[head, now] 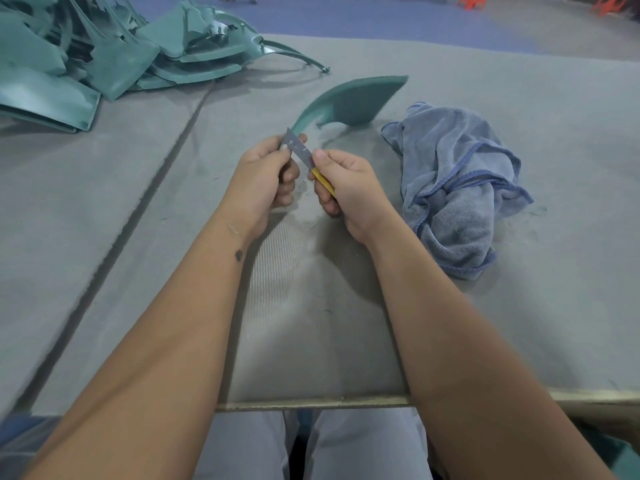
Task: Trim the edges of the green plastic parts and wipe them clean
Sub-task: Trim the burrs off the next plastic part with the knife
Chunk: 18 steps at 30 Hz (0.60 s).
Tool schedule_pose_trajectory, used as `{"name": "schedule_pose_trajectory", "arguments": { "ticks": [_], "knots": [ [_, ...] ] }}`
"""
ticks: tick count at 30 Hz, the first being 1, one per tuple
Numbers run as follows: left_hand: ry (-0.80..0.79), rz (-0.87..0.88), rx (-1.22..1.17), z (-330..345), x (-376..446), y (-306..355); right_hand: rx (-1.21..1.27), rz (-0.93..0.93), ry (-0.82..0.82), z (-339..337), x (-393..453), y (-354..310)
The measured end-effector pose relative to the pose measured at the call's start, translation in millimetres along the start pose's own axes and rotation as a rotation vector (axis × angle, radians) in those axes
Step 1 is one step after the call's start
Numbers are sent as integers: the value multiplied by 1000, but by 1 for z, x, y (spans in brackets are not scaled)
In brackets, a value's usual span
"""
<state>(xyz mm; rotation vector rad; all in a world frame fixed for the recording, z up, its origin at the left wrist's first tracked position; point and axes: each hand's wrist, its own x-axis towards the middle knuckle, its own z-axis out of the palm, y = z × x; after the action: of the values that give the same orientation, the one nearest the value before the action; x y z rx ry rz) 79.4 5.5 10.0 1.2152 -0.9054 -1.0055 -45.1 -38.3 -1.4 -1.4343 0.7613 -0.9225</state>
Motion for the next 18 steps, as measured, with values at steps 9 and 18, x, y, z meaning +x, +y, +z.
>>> {"name": "schedule_pose_trajectory", "arguments": {
  "ticks": [9,18],
  "knots": [
    [-160,-81,-63,1,-3,-2,12,-14,-44,3,-3,-7],
    [-217,-12,2,-2,-3,-5,-52,-98,42,4,-1,-1]
  ]
}}
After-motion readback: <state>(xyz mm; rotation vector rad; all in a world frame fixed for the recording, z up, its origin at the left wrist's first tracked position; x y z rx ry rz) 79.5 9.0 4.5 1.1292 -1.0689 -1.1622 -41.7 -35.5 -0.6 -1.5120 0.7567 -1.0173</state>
